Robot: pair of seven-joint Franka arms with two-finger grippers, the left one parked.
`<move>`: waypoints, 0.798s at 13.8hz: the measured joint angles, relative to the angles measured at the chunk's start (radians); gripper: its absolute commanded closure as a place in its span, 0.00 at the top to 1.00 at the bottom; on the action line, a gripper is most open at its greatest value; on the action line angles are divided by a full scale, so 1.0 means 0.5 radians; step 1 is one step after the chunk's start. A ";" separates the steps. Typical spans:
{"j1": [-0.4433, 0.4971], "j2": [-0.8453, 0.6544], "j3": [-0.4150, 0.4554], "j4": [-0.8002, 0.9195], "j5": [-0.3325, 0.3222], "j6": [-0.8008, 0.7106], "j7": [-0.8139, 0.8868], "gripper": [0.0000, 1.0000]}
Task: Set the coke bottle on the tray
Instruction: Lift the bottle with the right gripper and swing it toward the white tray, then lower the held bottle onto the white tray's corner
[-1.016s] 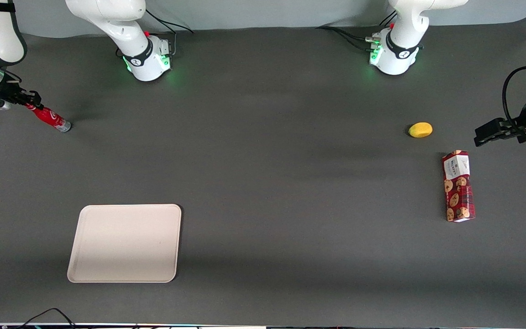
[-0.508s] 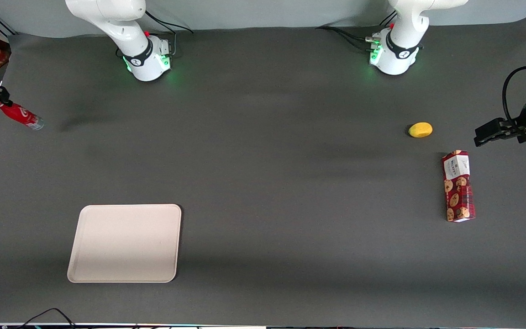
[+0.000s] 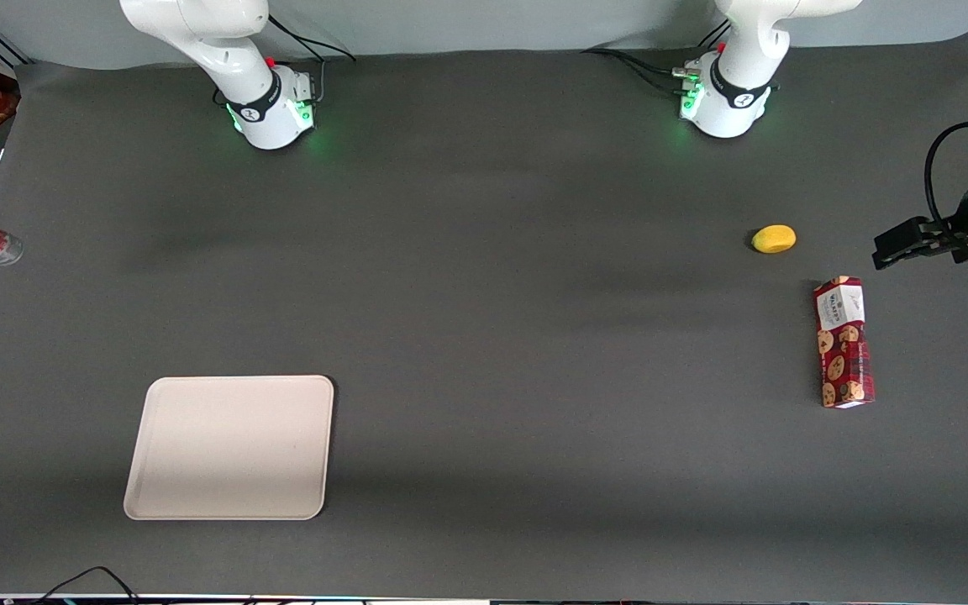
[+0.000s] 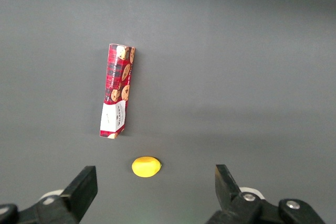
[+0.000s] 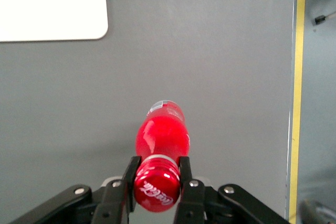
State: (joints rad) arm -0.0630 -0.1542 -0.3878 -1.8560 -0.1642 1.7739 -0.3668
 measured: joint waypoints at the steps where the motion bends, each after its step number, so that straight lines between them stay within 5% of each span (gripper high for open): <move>1: -0.008 0.108 0.034 0.134 0.051 -0.030 0.002 0.00; 11: -0.086 1.164 0.437 1.214 0.325 -0.115 0.319 0.00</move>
State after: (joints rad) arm -0.1061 0.4278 -0.1692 -1.2491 -0.0015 1.7163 -0.2073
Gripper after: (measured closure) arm 0.665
